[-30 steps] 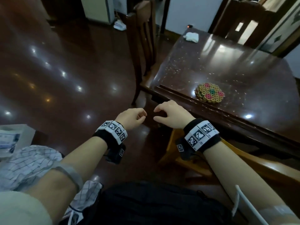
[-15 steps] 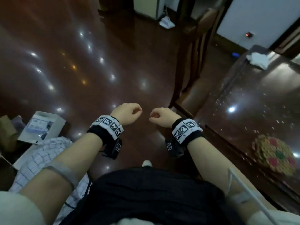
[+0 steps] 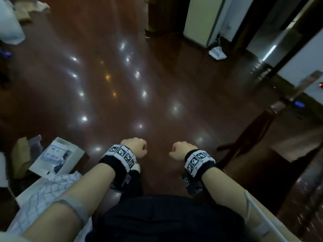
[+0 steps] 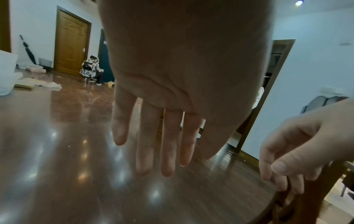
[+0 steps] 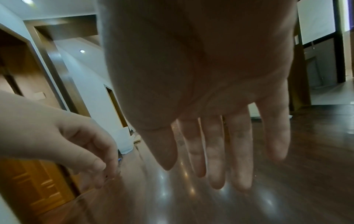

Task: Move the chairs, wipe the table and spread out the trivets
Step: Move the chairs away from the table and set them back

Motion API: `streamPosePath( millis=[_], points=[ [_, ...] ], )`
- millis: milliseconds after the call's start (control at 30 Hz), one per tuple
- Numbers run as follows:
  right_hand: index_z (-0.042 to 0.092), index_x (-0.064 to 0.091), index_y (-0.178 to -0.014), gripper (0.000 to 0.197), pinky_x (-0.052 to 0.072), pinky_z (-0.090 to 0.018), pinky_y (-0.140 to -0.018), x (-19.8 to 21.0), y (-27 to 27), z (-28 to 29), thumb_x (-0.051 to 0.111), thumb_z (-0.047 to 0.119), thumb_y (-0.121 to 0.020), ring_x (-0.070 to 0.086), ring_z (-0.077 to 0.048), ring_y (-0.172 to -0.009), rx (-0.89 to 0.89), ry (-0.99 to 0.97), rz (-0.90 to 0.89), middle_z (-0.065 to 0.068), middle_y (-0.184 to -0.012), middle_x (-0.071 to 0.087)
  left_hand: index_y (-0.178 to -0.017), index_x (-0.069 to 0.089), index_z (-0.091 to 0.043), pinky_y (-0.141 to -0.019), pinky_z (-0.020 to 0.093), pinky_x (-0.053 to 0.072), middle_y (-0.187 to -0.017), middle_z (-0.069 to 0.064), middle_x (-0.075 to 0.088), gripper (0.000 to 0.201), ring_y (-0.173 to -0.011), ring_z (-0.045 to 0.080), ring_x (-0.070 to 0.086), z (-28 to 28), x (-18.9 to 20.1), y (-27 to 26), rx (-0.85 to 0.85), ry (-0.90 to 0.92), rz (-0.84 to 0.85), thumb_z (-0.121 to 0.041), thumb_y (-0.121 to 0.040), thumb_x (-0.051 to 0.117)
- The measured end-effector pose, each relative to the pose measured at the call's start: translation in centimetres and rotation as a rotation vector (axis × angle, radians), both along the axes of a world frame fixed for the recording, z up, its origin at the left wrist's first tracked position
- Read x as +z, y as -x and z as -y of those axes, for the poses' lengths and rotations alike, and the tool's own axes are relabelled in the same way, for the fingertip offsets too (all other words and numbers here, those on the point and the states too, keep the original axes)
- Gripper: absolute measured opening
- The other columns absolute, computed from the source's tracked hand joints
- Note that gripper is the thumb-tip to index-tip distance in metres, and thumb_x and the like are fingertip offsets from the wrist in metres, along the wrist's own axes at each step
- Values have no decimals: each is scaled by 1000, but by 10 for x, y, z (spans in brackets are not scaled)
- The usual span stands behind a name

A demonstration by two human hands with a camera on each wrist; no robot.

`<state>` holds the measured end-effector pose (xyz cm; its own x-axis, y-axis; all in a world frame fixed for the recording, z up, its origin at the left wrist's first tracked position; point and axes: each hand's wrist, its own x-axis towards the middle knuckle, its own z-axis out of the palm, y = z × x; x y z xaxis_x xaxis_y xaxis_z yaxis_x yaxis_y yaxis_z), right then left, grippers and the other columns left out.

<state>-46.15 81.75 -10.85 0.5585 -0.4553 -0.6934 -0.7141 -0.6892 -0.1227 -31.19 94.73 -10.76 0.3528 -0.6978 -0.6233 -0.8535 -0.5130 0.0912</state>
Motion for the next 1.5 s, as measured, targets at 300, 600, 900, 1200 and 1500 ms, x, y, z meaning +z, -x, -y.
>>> streamPosePath(
  millis=[300, 600, 900, 1200, 1500],
  points=[
    [27, 58, -115, 31, 45, -37, -93, 29, -121, 148, 46, 46, -93, 59, -24, -108, -331, 140, 172, -1, -117, 63, -112, 60, -24, -78, 35, 41, -112, 2, 63, 27, -102, 26, 61, 192, 37, -148, -306, 153, 60, -38, -95, 42],
    [26, 60, -113, 22, 41, -35, -83, 47, -99, 317, 50, 31, -94, 60, -24, -100, -676, 458, 370, 1, -98, 68, -103, 64, -23, -68, 30, 40, -99, -1, 69, 29, -91, 25, 64, 436, 61, -140, -675, 446, 53, -33, -97, 38],
    [26, 60, -115, 26, 42, -36, -85, 62, -51, 531, 51, 31, -92, 59, -26, -106, -951, 528, 432, 1, -107, 69, -96, 64, -20, -65, 31, 35, -96, 1, 68, 31, -90, 25, 63, 672, 92, -80, -923, 635, 49, -34, -97, 36],
    [28, 58, -114, 23, 50, -32, -79, 38, 28, 626, 51, 33, -93, 64, -21, -98, -1335, 427, 380, 4, -107, 68, -103, 64, -29, -77, 34, 50, -99, -4, 68, 31, -93, 23, 64, 859, 76, 21, -1236, 453, -134, -48, -94, 41],
    [27, 59, -116, 25, 46, -32, -81, 39, 80, 740, 51, 34, -92, 62, -26, -103, -1815, 493, 289, 1, -109, 67, -103, 63, -25, -71, 32, 38, -105, 1, 68, 31, -99, 28, 63, 1034, 71, 137, -1722, 430, -199, -44, -93, 41]
  ],
)
